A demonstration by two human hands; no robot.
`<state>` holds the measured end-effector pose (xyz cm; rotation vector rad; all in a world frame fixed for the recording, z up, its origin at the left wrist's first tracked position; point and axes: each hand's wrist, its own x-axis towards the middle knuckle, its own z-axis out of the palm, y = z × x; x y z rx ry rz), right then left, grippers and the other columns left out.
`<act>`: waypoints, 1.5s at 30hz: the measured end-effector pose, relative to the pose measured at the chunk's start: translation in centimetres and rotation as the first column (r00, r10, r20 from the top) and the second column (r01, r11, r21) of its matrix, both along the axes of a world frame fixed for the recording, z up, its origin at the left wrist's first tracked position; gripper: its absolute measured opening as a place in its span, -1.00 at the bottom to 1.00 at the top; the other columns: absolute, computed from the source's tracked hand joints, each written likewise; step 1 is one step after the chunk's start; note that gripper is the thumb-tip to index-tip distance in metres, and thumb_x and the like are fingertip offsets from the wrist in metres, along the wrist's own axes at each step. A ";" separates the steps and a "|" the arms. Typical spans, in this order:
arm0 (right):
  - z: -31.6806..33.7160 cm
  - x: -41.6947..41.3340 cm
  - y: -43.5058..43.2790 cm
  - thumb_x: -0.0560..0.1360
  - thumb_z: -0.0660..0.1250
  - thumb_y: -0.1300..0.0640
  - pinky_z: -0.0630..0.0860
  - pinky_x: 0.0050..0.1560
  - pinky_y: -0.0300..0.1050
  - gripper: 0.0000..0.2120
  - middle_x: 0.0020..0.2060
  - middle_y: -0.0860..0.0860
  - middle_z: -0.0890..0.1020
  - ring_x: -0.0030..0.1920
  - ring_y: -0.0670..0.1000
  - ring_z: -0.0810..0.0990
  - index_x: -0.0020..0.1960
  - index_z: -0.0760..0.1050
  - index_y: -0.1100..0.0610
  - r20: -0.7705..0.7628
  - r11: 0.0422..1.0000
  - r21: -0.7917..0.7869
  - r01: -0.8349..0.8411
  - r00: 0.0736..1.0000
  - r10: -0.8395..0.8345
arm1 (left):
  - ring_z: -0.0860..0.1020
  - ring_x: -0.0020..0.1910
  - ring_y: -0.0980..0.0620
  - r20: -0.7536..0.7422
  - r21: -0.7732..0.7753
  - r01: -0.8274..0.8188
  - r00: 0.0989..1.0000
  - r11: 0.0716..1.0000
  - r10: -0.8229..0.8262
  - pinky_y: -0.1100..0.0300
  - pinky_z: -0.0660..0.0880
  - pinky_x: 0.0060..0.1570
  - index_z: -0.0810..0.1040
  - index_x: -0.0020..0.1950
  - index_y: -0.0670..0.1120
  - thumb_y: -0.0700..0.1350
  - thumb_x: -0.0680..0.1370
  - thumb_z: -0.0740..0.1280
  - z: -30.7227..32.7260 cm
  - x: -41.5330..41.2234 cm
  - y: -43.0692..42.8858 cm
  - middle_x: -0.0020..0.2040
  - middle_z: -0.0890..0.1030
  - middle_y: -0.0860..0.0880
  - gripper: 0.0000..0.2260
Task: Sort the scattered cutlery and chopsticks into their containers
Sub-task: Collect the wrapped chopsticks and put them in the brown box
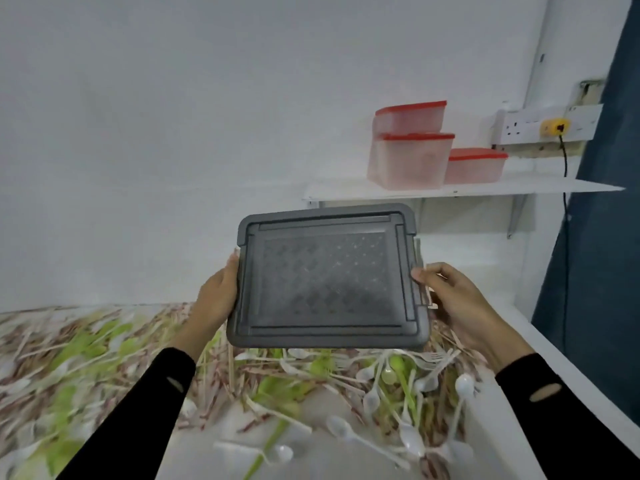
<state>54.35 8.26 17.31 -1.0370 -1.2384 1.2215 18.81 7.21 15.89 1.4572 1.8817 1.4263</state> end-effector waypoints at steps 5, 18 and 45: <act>-2.1 3.0 -0.7 0.59 0.30 0.00 0.61 -0.06 -0.02 -0.71 -0.01 0.09 0.72 -0.10 0.06 0.69 0.13 0.63 0.19 -0.063 0.989 -0.145 0.012 0.998 -0.021 | 0.64 -0.15 -0.06 0.185 -0.090 0.104 0.979 0.991 -0.086 0.17 0.47 -0.25 0.65 -0.03 -0.09 0.23 0.66 -0.06 -1.1 2.4 -1.0 -0.14 0.67 -0.11 -0.42; -7.1 1.0 -3.9 0.57 0.31 0.22 0.59 -0.03 0.22 -0.63 -0.03 0.36 0.61 0.02 0.33 0.61 0.30 0.37 0.39 -0.449 0.800 -0.556 -0.223 0.891 -0.063 | 0.47 -0.06 -0.10 -0.099 0.231 -0.102 0.987 0.968 0.128 0.13 0.33 -0.07 0.49 -0.01 -0.24 -0.01 0.71 0.01 -3.6 14.1 -0.6 0.12 0.49 -0.18 -0.61; -20.8 33.9 -7.5 0.64 0.24 0.14 0.52 0.11 0.10 -0.68 0.18 0.21 0.56 0.03 0.18 0.52 0.27 0.46 0.35 0.373 0.590 -0.446 0.673 0.739 -0.562 | 0.66 -0.16 0.08 0.805 0.054 0.467 0.503 0.883 -0.315 0.06 0.59 -0.02 0.52 -0.15 -0.10 -0.19 0.62 0.17 -6.6 36.8 1.5 -0.18 0.64 -0.03 -0.80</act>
